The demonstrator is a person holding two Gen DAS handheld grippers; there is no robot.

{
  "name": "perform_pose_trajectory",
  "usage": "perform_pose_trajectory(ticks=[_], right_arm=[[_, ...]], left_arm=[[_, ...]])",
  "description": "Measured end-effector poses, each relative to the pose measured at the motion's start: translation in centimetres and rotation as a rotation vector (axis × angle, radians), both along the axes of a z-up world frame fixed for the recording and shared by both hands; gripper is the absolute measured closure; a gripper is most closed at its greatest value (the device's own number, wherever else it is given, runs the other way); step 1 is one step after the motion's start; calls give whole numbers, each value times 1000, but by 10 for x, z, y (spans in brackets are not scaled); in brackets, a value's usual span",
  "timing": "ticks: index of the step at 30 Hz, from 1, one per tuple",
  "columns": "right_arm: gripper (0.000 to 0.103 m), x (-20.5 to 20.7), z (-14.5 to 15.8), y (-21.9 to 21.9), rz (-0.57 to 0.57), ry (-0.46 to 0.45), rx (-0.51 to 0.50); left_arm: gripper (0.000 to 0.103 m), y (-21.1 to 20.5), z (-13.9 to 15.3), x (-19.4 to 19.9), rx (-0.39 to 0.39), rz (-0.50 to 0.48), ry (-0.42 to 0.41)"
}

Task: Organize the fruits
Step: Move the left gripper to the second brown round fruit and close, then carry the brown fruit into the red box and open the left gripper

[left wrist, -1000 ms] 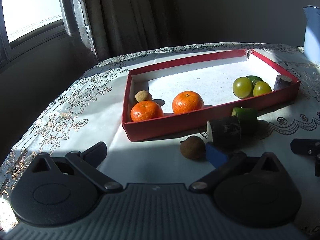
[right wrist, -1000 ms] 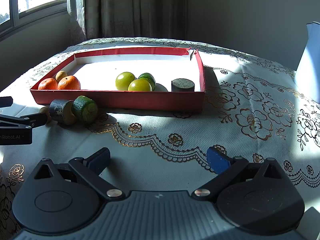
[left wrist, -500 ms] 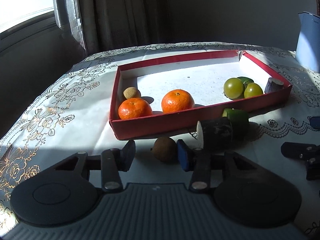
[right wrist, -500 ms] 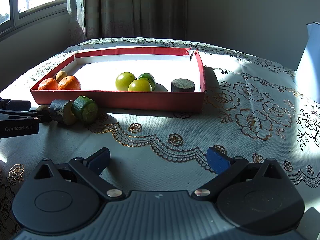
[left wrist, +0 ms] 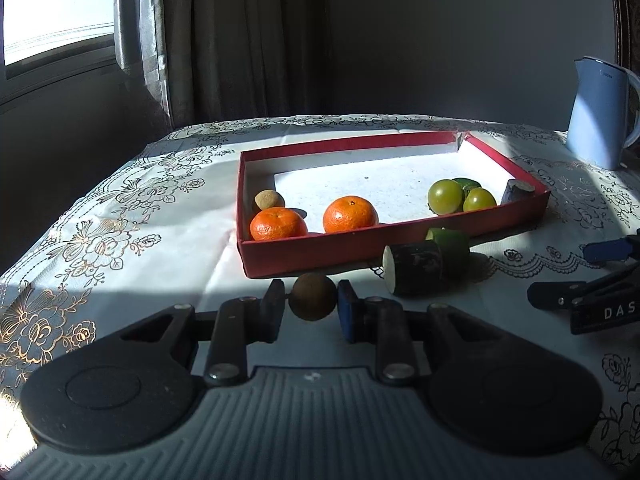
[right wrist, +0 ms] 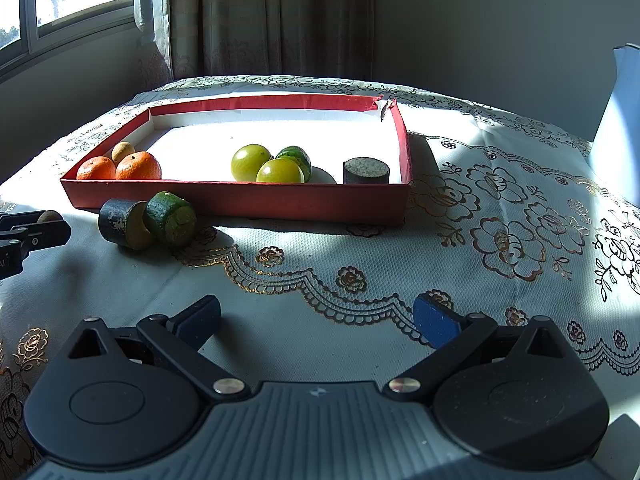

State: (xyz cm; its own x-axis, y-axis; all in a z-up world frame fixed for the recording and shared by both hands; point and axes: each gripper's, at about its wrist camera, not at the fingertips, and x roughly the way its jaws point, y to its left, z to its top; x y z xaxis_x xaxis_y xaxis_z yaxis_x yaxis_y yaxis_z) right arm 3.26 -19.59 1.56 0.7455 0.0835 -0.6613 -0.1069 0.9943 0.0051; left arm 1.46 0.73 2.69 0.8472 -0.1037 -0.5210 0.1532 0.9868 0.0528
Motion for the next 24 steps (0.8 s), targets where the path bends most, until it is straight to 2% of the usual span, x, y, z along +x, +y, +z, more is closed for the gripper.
perform_pose_trajectory(ticks=[8,13,15,16,17,19,22,24], right_arm=[[0,0,0,0,0,0,0],[0,0,0,0,0,0,0],[0,0,0,0,0,0,0],[0,0,0,0,0,0,0],[0,0,0,0,0,0,0],[0,0,0,0,0,0,0],[0,0,0,0,0,-1,0],[0,0,0,0,0,-1,0]], left_arm=[[78,-6,27,39,8,21,-51],[77,-9,31,68,20,53,-52],[68,-9,28,77,19,59,-45],[55,-9,27,79,25,70,-48],[34,-9,26,80,30,80,-52],[18,-8,24,75,39,99,-82],[17,-6,25,60,43,73,-92],[9,-5,24,46,47,62,-99]])
